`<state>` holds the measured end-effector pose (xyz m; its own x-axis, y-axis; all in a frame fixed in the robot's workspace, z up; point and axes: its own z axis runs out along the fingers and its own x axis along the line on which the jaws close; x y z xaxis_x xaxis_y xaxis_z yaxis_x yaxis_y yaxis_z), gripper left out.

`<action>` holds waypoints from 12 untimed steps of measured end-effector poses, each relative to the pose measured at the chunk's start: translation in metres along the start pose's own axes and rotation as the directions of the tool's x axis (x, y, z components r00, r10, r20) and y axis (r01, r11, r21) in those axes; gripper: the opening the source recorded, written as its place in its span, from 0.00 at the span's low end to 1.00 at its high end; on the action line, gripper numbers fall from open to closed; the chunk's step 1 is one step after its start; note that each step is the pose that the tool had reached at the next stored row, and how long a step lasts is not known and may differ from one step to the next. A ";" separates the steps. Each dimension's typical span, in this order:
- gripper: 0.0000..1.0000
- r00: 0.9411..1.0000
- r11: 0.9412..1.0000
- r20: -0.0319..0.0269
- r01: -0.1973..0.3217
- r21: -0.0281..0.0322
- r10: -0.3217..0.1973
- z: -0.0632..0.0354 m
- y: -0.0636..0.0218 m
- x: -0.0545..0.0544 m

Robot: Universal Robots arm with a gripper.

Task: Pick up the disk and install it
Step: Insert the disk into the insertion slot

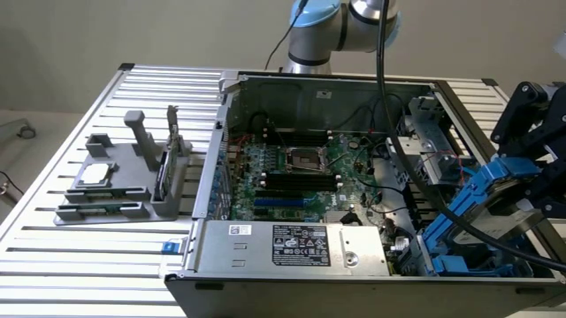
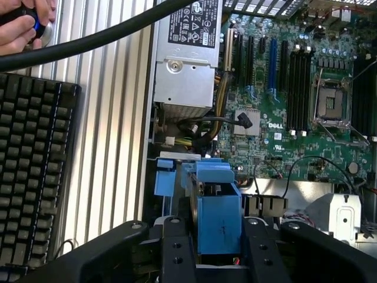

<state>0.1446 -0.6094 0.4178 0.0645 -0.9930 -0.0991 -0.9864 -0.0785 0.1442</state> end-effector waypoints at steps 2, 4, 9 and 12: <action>0.33 1.000 1.000 0.000 0.000 0.000 0.000 0.0007 0.0000 0.000; 0.33 1.000 1.000 0.000 0.000 0.001 0.000 0.0012 -0.0001 0.001; 0.47 1.000 1.000 0.000 0.000 0.001 0.000 0.0021 -0.0003 0.001; 0.59 1.000 1.000 0.000 0.000 0.001 0.000 0.0026 -0.0003 0.001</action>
<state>0.1446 -0.6105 0.4151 0.0647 -0.9929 -0.0995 -0.9866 -0.0786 0.1431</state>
